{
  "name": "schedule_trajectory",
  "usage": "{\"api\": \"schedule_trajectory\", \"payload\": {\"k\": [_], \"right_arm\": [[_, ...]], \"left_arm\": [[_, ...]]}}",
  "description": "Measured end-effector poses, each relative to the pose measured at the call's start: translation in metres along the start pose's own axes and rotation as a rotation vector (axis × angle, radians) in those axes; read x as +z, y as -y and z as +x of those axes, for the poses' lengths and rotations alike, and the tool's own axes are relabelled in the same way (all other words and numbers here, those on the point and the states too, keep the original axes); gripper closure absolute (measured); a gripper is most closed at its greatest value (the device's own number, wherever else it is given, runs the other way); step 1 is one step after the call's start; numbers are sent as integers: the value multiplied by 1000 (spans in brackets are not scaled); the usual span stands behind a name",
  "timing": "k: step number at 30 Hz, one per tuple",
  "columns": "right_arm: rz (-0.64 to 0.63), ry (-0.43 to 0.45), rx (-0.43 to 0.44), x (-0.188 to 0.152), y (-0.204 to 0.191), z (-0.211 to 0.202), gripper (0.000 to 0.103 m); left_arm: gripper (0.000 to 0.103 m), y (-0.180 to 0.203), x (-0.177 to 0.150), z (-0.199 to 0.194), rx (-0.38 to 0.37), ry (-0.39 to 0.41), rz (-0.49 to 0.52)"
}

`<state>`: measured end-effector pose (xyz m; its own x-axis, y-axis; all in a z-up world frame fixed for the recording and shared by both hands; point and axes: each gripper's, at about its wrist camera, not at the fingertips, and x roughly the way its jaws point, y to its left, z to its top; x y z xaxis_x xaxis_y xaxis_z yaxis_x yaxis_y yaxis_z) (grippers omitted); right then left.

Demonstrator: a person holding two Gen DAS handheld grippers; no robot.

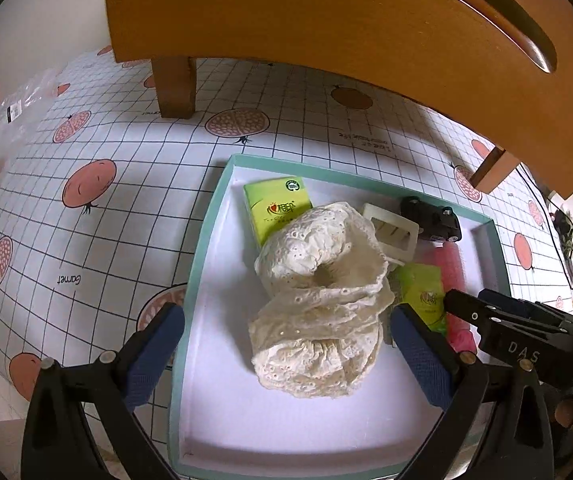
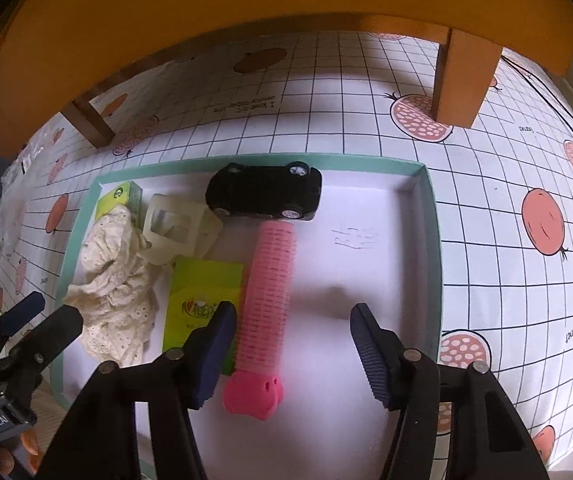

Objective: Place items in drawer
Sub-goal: 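Grasp the pink hair roller with the right tool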

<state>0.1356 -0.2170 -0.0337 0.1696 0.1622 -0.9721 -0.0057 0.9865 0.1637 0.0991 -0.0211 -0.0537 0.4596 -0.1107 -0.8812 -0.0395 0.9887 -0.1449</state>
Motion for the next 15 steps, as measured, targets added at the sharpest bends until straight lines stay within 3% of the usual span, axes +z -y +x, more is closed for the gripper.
{"api": "schedule_trajectory", "payload": {"k": [8,14,15], "right_arm": [[-1,-41,-44,-8,6,4,59],[-17,-65,-41,-15,4,2,65],[-18,-69,-38,-17,3,1,66]], "left_arm": [[1,3,1,0,-9,5,14],[8,9,2,3,-14,0,47],[15,10,2,4,-17,-2,53]]}}
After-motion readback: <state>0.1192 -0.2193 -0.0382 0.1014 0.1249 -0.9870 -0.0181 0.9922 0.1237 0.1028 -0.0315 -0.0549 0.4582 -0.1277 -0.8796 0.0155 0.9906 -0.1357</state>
